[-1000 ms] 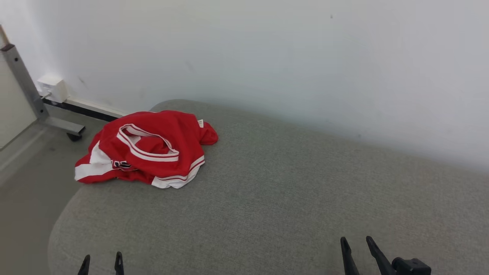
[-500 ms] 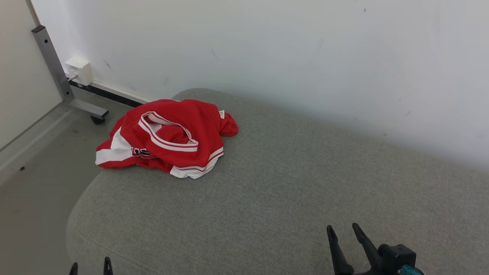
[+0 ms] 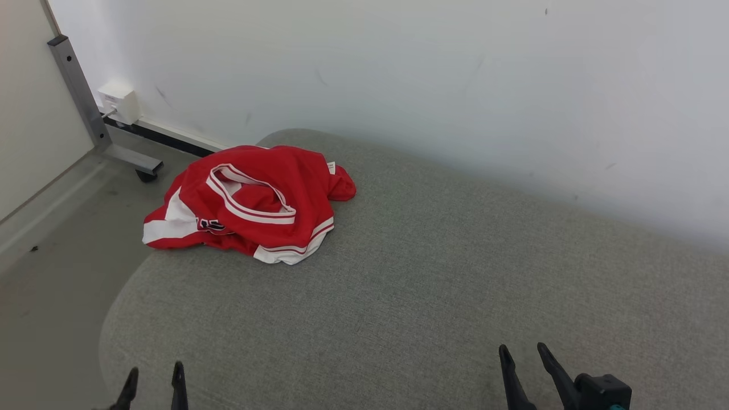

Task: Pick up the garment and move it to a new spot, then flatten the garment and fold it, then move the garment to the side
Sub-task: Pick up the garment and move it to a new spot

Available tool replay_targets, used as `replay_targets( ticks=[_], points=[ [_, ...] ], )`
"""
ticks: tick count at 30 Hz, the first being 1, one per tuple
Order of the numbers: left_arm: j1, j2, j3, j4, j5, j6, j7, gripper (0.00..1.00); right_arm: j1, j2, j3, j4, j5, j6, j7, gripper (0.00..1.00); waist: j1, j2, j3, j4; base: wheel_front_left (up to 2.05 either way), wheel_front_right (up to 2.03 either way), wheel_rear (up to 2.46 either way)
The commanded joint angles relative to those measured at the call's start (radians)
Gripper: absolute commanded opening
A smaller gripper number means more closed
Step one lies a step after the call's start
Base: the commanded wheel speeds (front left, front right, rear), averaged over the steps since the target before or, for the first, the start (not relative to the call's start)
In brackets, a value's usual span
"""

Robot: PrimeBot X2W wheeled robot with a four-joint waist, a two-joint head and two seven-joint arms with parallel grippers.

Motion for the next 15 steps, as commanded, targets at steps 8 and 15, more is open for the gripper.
replay_targets(
  ticks=[8,15],
  points=[
    [-0.28,0.058,-0.015,0.123,-0.136,-0.026,0.093,1.0,-0.051,-0.003,0.007,-0.099,-0.086,-0.002,0.053,1.0,0.0,0.0,0.186,-0.141,0.0,0.0,0.0],
    [-0.497,0.156,-0.056,0.204,-0.309,-0.028,0.2,1.0,-0.126,-0.003,0.055,-0.187,-0.122,-0.002,0.098,1.0,0.0,0.0,0.354,-0.273,0.0,0.0,0.0]
  ],
)
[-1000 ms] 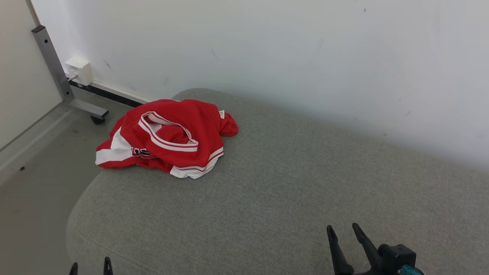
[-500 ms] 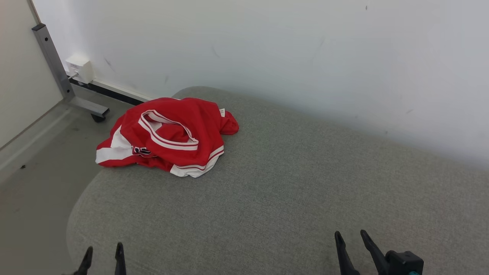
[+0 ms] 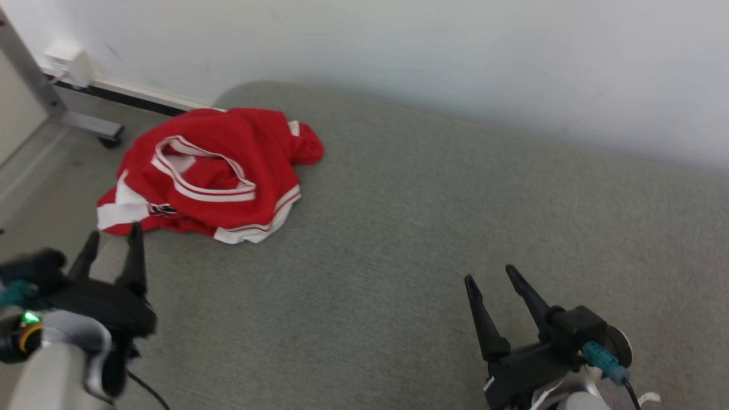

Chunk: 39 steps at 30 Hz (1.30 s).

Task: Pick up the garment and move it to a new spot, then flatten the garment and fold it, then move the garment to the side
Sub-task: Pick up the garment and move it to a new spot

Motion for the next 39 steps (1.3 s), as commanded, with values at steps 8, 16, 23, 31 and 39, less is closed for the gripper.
replay_targets(
  ticks=[8,16,23,31,39],
  points=[
    [-0.174,0.115,0.169,0.038,-0.374,0.022,0.299,1.0,-0.093,-0.004,0.072,-0.052,0.013,-0.002,-0.004,1.0,-0.0001,-0.0001,0.344,-0.32,0.0,0.0,0.0],
    [-0.204,0.221,0.258,0.001,-0.461,0.166,0.511,1.0,-0.12,-0.003,0.083,-0.038,0.052,-0.002,-0.039,1.0,-0.0001,-0.0001,0.386,-0.383,0.0,0.0,0.0],
    [-0.136,0.279,0.298,-0.045,-0.46,0.284,0.613,1.0,-0.131,-0.003,0.084,-0.011,0.078,-0.002,-0.064,1.0,-0.0001,-0.0001,0.396,-0.433,0.0,0.0,0.0],
    [-0.083,0.293,0.299,-0.082,-0.435,0.337,0.619,0.0,-0.14,-0.003,0.086,0.018,0.097,-0.002,-0.08,1.0,-0.0001,-0.0001,0.392,-0.461,0.0,0.0,0.0],
    [-0.054,0.333,0.288,-0.144,-0.405,0.312,0.606,0.0,-0.103,-0.003,0.092,0.056,0.127,-0.002,-0.093,1.0,-0.0001,-0.0001,0.295,-0.433,0.0,0.0,0.0]
  ],
)
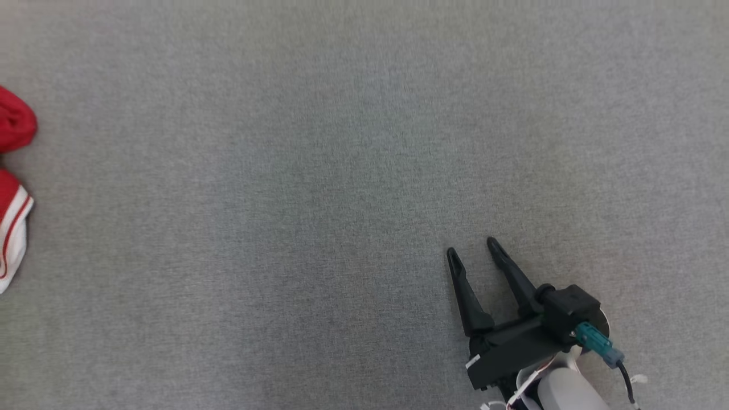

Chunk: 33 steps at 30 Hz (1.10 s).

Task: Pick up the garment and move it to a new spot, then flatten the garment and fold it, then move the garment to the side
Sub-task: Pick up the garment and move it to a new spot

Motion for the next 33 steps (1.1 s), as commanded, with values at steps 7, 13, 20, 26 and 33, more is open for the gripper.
replay_targets(
  ticks=[7,13,20,26,33],
  points=[
    [0.01,0.039,-0.033,-0.108,0.031,-0.021,0.022,0.0,0.045,-0.002,0.017,0.026,0.044,-0.002,-0.009,1.0,0.0,-0.0001,-0.162,0.063,0.0,0.0,0.0],
    [-0.068,0.037,-0.095,-0.206,0.031,-0.048,0.051,0.0,0.072,-0.002,0.023,0.045,0.074,-0.002,-0.01,1.0,0.0,-0.0001,-0.255,0.063,0.0,0.0,0.0],
    [-0.197,-0.039,-0.175,-0.263,0.005,-0.054,0.06,0.0,0.117,-0.002,0.013,0.05,0.089,-0.002,-0.01,1.0,0.0,-0.0001,-0.333,0.028,0.0,0.0,0.0],
    [-0.28,-0.185,-0.291,-0.303,-0.029,-0.085,0.044,0.0,0.161,-0.002,-0.005,0.055,0.083,-0.002,-0.01,1.0,0.0,-0.0001,-0.39,-0.051,0.0,0.0,0.0],
    [-0.271,-0.344,-0.429,-0.333,-0.024,-0.114,0.008,0.0,0.167,-0.002,-0.025,0.047,0.046,-0.002,-0.008,1.0,0.0,-0.0001,-0.383,-0.152,0.0,0.0,0.0]
  ],
)
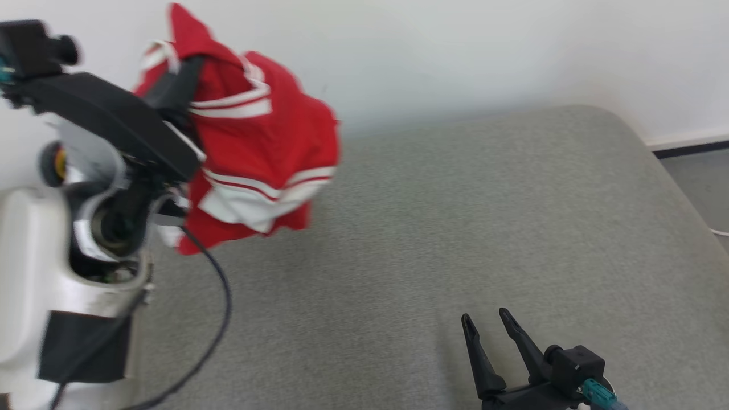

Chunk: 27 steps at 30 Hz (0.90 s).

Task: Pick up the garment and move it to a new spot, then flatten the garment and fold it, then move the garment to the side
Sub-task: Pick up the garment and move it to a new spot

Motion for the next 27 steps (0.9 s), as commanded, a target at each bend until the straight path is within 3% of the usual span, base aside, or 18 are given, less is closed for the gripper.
replay_targets(
  ticks=[1,6,12,18,19,20,27],
  points=[
    [0.014,-0.02,-0.027,0.007,0.011,-0.011,-0.013,0.0,0.004,-0.001,-0.001,-0.009,-0.013,-0.002,0.001,1.0,0.0001,0.0001,-0.001,-0.084,0.0,0.0,0.0],
    [0.063,-0.095,-0.086,0.08,0.021,-0.039,-0.077,0.0,-0.006,-0.001,-0.004,-0.029,-0.022,-0.002,0.012,1.0,0.0001,0.0001,0.038,-0.156,0.0,0.0,0.0],
    [0.138,-0.112,-0.155,0.251,0.114,-0.065,-0.199,0.0,-0.009,-0.001,0.007,-0.045,-0.02,-0.002,0.021,1.0,0.0001,0.0001,0.074,-0.215,0.0,0.0,0.0],
    [0.179,-0.134,-0.238,0.447,0.2,-0.094,-0.32,0.0,0.011,-0.001,-0.002,-0.051,-0.03,-0.002,0.031,1.0,0.0001,0.0001,0.069,-0.214,0.0,0.0,0.0],
    [0.183,-0.139,-0.255,0.47,0.209,-0.105,-0.342,0.35,0.015,-0.001,-0.005,-0.051,-0.032,-0.002,0.033,1.0,0.0001,0.0001,0.064,-0.208,0.0,0.0,0.0],
    [0.189,-0.144,-0.265,0.494,0.212,-0.111,-0.363,1.0,0.018,-0.001,-0.005,-0.053,-0.035,-0.002,0.035,1.0,0.0001,0.0001,0.058,-0.201,0.0,0.0,0.0],
    [0.226,-0.166,-0.313,0.529,0.201,-0.143,-0.518,1.0,0.042,-0.001,-0.02,-0.068,-0.043,-0.002,0.049,1.0,0.0001,0.0001,0.015,-0.136,0.0,0.0,0.0]
  ],
)
